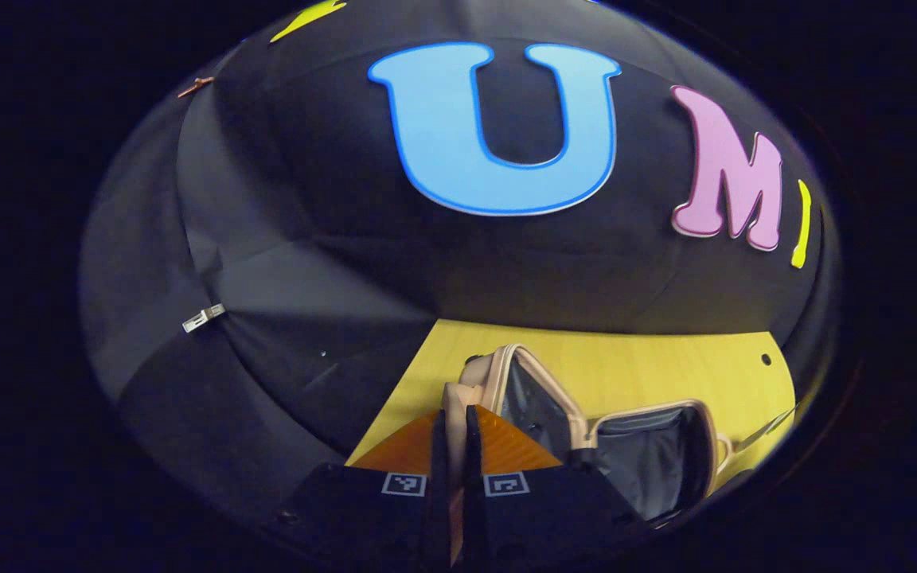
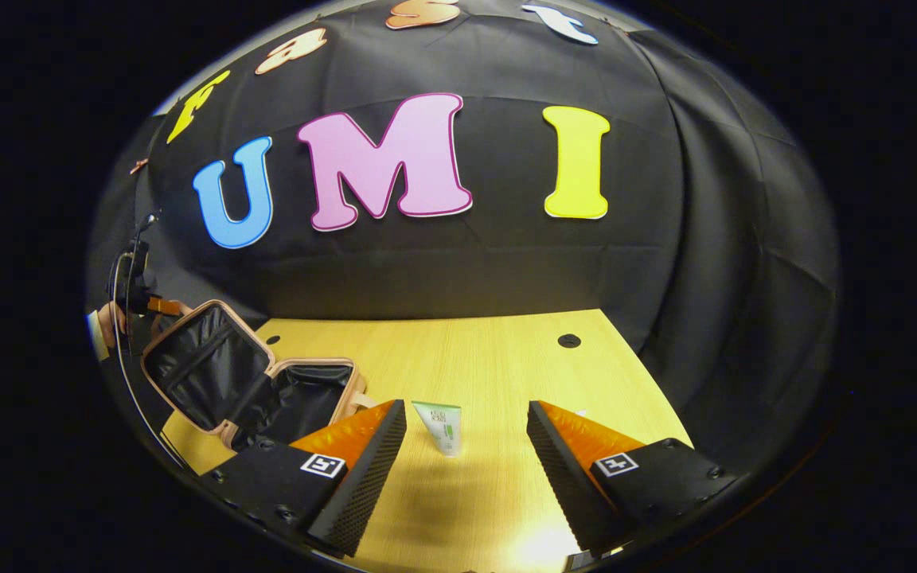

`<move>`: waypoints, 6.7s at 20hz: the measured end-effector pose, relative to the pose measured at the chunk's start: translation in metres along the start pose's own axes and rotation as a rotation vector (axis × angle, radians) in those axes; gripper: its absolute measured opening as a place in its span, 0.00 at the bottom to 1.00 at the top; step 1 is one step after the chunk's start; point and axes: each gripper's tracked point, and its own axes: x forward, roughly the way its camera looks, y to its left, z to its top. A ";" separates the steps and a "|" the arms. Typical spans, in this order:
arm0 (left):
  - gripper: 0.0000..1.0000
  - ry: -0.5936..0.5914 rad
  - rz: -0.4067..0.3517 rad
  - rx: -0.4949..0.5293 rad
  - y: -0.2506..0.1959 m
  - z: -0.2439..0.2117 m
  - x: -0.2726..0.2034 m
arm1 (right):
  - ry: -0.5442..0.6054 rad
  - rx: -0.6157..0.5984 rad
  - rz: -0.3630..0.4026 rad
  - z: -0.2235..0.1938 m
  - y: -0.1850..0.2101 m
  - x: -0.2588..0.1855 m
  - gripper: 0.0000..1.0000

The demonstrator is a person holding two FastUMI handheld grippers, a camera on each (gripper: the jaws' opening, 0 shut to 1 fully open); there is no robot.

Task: First open the suitcase, pack the skin care products into it, and then close the suitcase.

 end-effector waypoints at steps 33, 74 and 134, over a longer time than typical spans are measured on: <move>0.98 -0.236 -0.255 -0.063 -0.318 -0.084 -0.163 | 0.010 0.022 -0.106 -0.029 -0.109 0.019 0.97; 0.49 0.012 -0.492 0.109 -0.618 -0.233 -0.054 | 0.122 -0.003 -0.074 -0.140 -0.150 0.168 0.23; 0.98 0.041 -0.033 -0.084 -0.058 -0.155 -0.182 | 0.649 -0.204 0.165 -0.182 0.267 0.156 0.29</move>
